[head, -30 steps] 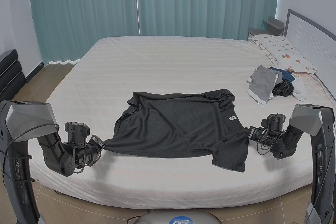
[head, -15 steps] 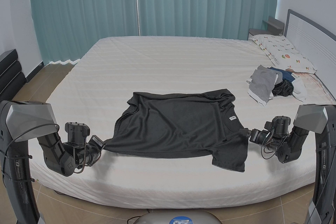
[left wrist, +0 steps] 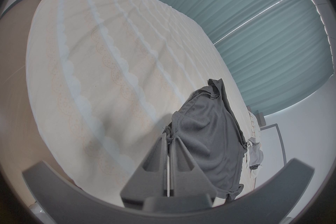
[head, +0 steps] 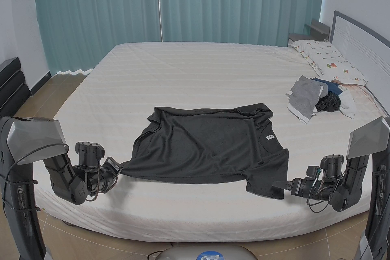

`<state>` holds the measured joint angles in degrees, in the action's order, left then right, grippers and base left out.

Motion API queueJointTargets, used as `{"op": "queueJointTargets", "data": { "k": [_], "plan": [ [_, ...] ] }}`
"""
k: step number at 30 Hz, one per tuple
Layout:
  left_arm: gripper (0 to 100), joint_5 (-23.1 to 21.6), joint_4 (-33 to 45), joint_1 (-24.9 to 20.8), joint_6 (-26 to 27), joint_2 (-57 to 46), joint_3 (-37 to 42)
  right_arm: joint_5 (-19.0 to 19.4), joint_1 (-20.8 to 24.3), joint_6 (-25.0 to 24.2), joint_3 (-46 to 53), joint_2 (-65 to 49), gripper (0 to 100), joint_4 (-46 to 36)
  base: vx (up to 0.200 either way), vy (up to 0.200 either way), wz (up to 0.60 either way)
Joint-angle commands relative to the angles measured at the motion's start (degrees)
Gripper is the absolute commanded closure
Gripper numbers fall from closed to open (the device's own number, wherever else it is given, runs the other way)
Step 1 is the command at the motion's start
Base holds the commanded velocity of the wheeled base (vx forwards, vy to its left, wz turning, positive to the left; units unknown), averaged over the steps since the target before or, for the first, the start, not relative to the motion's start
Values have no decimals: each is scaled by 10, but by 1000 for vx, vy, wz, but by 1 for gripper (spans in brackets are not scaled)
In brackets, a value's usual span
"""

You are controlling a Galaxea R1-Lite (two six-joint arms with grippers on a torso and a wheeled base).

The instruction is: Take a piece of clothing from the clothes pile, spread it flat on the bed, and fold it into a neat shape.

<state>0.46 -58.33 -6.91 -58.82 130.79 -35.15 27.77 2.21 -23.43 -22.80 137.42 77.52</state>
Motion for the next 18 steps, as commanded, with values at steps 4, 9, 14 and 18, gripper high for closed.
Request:
{"op": "queueJointTargets", "data": {
  "k": [4,9,14,18],
  "plan": [
    [100,1,0,0,0,2,0,-2,10,1,4,9,0,0,0,0,0],
    [100,0,2,1,0,1,0,-12,10,1,3,14,100,0,0,0,0],
    [100,-1,3,1,9,1,5,-22,7,1,21,1,100,-4,0,0,0],
    [100,-1,3,0,18,-1,9,-41,3,3,62,-41,100,-3,0,0,0]
  ]
}}
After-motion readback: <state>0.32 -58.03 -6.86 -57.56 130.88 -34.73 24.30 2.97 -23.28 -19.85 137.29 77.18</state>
